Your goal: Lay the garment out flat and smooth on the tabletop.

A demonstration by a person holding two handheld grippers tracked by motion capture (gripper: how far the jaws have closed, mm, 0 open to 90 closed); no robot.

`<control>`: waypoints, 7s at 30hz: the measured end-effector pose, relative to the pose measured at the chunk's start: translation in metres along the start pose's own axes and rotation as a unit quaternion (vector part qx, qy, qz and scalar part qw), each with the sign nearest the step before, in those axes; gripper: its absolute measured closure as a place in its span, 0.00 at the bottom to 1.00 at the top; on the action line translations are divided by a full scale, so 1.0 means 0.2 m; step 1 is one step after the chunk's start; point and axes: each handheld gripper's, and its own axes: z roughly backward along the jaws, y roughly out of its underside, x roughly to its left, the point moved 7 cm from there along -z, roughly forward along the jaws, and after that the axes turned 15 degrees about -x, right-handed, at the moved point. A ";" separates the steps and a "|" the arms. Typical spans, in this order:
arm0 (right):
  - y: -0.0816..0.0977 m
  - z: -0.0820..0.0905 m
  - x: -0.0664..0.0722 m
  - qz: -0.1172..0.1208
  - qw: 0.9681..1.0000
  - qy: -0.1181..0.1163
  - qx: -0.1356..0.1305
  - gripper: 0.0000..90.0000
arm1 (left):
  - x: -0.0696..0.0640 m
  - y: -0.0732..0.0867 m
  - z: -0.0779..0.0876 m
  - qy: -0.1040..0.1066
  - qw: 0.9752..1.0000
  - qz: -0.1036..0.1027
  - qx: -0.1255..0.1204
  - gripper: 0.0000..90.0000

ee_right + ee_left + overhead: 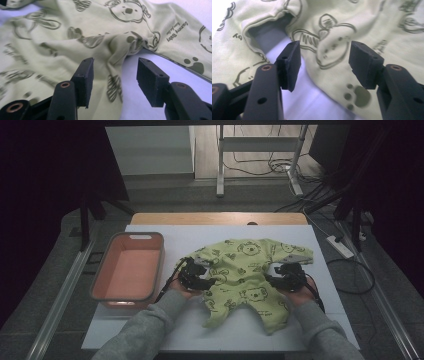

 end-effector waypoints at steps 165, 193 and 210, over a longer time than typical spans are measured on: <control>0.07 -0.03 1.14 0.123 0.948 -0.289 0.051 0.49 | -0.03 0.09 0.26 0.044 0.997 0.059 -0.037 0.41; 0.10 0.25 1.05 0.127 0.949 -0.285 0.039 0.83 | -0.05 0.10 0.27 0.057 0.996 0.054 -0.032 0.39; 0.11 0.35 0.58 0.052 0.986 -0.160 0.024 0.49 | -0.08 0.13 0.18 0.058 0.998 0.028 0.004 0.38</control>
